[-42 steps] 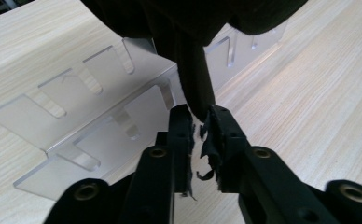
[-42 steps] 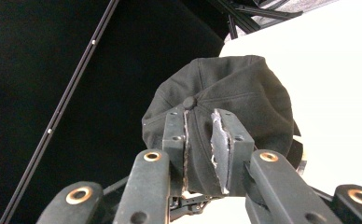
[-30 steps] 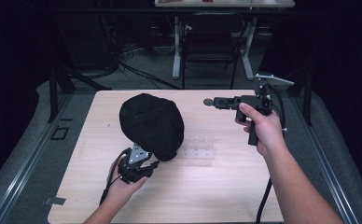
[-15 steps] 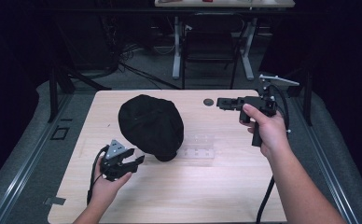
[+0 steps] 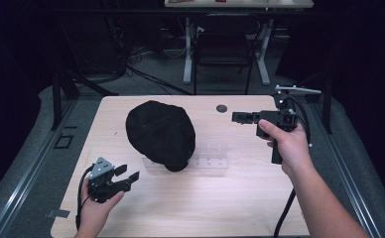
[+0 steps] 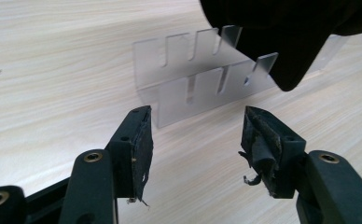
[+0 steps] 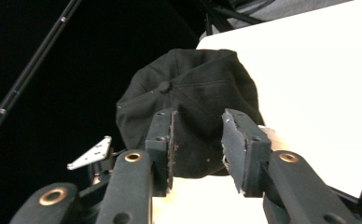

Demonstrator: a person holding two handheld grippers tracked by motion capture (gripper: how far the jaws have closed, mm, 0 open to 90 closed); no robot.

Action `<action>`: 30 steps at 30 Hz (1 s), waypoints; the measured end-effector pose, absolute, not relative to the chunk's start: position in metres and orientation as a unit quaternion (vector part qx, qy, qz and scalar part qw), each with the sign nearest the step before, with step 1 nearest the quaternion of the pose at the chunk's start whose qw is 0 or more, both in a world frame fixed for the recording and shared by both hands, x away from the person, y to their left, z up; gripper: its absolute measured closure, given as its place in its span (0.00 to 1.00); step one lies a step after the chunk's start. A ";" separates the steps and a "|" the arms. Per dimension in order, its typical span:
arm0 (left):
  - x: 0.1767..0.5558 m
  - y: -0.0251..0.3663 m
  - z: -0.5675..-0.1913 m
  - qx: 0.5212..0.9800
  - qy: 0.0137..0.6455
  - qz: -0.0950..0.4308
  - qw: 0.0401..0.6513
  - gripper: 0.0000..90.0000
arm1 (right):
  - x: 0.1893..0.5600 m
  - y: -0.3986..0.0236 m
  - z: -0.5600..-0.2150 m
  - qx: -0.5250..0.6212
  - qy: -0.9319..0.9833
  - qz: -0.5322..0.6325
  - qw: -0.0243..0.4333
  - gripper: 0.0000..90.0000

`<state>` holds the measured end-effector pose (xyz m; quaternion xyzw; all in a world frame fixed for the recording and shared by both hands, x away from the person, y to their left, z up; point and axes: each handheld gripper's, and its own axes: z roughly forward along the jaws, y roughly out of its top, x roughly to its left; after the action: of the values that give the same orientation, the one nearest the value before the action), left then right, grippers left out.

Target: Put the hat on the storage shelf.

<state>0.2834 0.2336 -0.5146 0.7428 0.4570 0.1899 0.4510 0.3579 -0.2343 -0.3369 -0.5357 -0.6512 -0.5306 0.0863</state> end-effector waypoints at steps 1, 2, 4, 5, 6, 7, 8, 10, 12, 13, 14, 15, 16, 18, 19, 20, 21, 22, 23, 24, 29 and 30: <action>0.282 0.237 -0.517 0.740 0.460 0.189 0.453 0.49 | 0.356 -0.234 -0.339 -0.538 -0.654 -0.525 0.076 0.69; 0.281 0.239 -0.519 0.736 0.462 0.191 0.456 0.49 | 0.356 -0.234 -0.339 -0.538 -0.654 -0.525 0.076 0.69; 0.280 0.243 -0.526 0.732 0.464 0.202 0.456 0.49 | 0.354 -0.235 -0.342 -0.541 -0.655 -0.523 0.071 0.68; 0.281 0.245 -0.529 0.732 0.468 0.197 0.455 0.49 | 0.353 -0.236 -0.344 -0.543 -0.655 -0.521 0.068 0.68; 0.281 0.246 -0.531 0.736 0.470 0.193 0.448 0.49 | 0.352 -0.236 -0.345 -0.543 -0.656 -0.520 0.064 0.68; 0.283 0.247 -0.537 0.738 0.469 0.195 0.443 0.49 | 0.350 -0.237 -0.348 -0.544 -0.659 -0.515 0.058 0.67; 0.283 0.247 -0.537 0.738 0.469 0.195 0.443 0.49 | 0.350 -0.237 -0.348 -0.544 -0.659 -0.515 0.058 0.67; 0.284 0.247 -0.541 0.739 0.472 0.191 0.441 0.49 | 0.347 -0.237 -0.352 -0.542 -0.664 -0.512 0.050 0.65; 0.285 0.247 -0.543 0.741 0.472 0.186 0.439 0.49 | 0.343 -0.237 -0.357 -0.540 -0.668 -0.511 0.042 0.63; 0.285 0.247 -0.545 0.740 0.472 0.186 0.442 0.49 | 0.341 -0.237 -0.360 -0.542 -0.667 -0.510 0.037 0.62; 0.285 0.247 -0.545 0.740 0.472 0.183 0.443 0.49 | 0.338 -0.237 -0.364 -0.540 -0.671 -0.507 0.032 0.62; 0.285 0.247 -0.546 0.741 0.472 0.181 0.441 0.49 | 0.337 -0.237 -0.366 -0.540 -0.672 -0.506 0.026 0.61; 0.285 0.247 -0.547 0.743 0.471 0.181 0.440 0.49 | 0.334 -0.237 -0.370 -0.539 -0.675 -0.503 0.019 0.61; 0.285 0.247 -0.548 0.745 0.472 0.179 0.437 0.49 | 0.329 -0.237 -0.375 -0.539 -0.685 -0.491 0.001 0.61; 0.285 0.248 -0.549 0.745 0.472 0.179 0.436 0.49 | 0.327 -0.237 -0.377 -0.537 -0.688 -0.488 -0.010 0.60; 0.285 0.247 -0.550 0.744 0.473 0.179 0.437 0.49 | 0.323 -0.237 -0.380 -0.534 -0.691 -0.487 -0.019 0.60; 0.285 0.247 -0.550 0.744 0.473 0.179 0.437 0.49 | 0.320 -0.237 -0.382 -0.532 -0.694 -0.485 -0.021 0.60; 0.286 0.247 -0.550 0.745 0.472 0.180 0.436 0.49 | 0.314 -0.238 -0.387 -0.527 -0.702 -0.478 -0.033 0.60; 0.286 0.247 -0.550 0.745 0.472 0.180 0.436 0.49 | 0.314 -0.238 -0.387 -0.527 -0.702 -0.478 -0.033 0.60; 0.286 0.247 -0.550 0.745 0.472 0.180 0.436 0.49 | 0.312 -0.238 -0.389 -0.526 -0.703 -0.478 -0.041 0.60; 0.286 0.247 -0.551 0.746 0.472 0.180 0.435 0.49 | 0.290 -0.242 -0.411 -0.518 -0.710 -0.470 -0.084 0.61; 0.286 0.247 -0.551 0.746 0.472 0.179 0.435 0.49 | 0.290 -0.242 -0.411 -0.518 -0.710 -0.470 -0.084 0.61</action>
<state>0.2862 0.2471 -0.5512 0.7457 0.4720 0.1794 0.4347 0.2905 -0.2423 -0.4106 -0.5178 -0.7101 -0.4697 -0.0838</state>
